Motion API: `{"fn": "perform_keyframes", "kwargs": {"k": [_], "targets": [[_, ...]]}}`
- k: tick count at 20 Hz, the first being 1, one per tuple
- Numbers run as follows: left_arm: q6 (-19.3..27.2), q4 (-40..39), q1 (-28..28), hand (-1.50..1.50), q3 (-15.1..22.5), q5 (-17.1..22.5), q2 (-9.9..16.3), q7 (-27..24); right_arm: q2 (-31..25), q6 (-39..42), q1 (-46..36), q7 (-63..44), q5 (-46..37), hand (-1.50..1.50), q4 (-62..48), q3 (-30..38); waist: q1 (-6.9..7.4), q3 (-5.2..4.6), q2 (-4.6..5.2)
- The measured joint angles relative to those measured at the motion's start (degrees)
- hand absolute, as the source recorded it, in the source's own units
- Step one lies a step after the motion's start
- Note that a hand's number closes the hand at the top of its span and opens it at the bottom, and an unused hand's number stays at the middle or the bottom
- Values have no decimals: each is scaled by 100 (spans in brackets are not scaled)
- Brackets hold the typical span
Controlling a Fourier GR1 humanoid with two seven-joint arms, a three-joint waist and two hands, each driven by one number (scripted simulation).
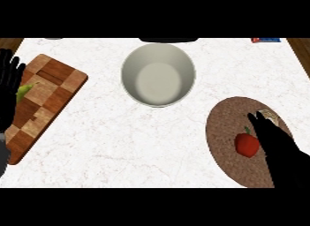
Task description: Pick the bell pepper from the placemat and place it in the bowl
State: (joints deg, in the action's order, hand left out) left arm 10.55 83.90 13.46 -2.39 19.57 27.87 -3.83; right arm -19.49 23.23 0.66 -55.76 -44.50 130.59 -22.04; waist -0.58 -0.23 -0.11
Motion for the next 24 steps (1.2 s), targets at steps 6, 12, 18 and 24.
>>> {"fn": "perform_keyframes", "kwargs": {"k": [6,12,18,24], "targets": [[-68,17,-17,0,-41,-65,-66,-3,12,542,-42,-140,484,-150,99,370,41,12,7],[-119,-18,-20,0,-87,-172,-192,-49,68,825,-156,-29,698,-150,-244,720,56,18,12],[-249,-123,8,0,-228,-265,-270,-72,232,833,-15,223,441,-150,-821,848,54,21,12],[-291,81,-75,0,-320,-427,-395,46,274,688,62,656,173,-150,-1393,1152,55,24,11]]}}
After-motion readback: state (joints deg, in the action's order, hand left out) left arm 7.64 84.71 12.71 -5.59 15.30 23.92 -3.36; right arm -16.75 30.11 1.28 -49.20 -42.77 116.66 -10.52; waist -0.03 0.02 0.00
